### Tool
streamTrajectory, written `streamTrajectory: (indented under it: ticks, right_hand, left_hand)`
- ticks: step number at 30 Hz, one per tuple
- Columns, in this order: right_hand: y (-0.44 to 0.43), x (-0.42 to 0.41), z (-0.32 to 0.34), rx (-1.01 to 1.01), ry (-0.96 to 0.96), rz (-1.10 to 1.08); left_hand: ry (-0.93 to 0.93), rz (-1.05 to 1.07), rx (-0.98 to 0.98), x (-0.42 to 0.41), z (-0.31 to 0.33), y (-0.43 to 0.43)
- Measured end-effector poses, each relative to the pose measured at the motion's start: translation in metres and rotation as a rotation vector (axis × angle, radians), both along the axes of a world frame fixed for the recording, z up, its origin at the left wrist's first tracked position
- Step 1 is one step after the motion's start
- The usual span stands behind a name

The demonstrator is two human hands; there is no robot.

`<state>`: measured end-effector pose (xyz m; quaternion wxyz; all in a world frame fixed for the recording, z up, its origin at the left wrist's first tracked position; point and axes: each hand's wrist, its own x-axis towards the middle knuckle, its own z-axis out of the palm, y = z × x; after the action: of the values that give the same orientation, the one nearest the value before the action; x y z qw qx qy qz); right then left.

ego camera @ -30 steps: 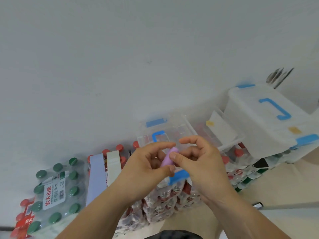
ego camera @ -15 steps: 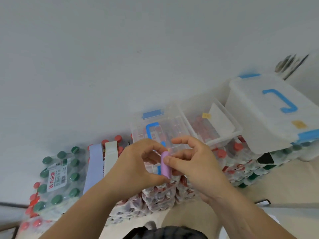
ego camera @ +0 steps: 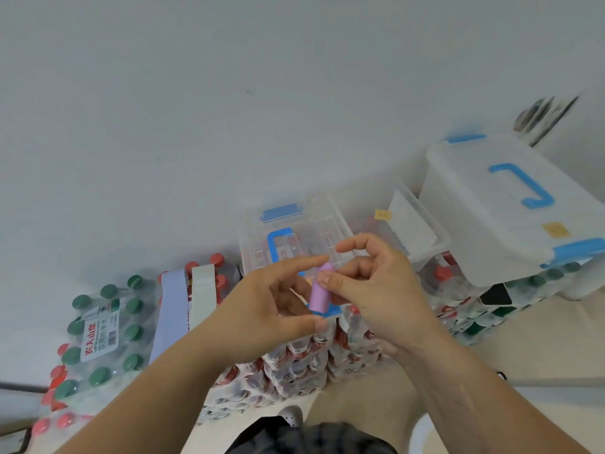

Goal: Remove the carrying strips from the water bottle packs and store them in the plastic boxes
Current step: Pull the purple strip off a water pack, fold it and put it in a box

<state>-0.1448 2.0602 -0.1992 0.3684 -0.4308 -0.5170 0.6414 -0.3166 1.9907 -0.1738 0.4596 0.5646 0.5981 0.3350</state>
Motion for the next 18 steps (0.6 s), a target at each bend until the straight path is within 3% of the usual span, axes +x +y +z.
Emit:
streamTrajectory:
  ticks: [4,10,18]
  right_hand:
    - [0.000,-0.004,0.002,0.007,-0.022,0.088]
    - [-0.005,-0.014,-0.001,0.054,-0.089,0.136]
    - [-0.016,-0.017,-0.042,0.010,-0.253,-0.153]
  left_hand:
    - [-0.118,0.056,-0.036,0.001,-0.001,0.001]
    - [-0.139,0.023,-0.069,-0.013,-0.002,0.004]
    - [-0.072,0.130,0.011,-0.058,-0.028,0.023]
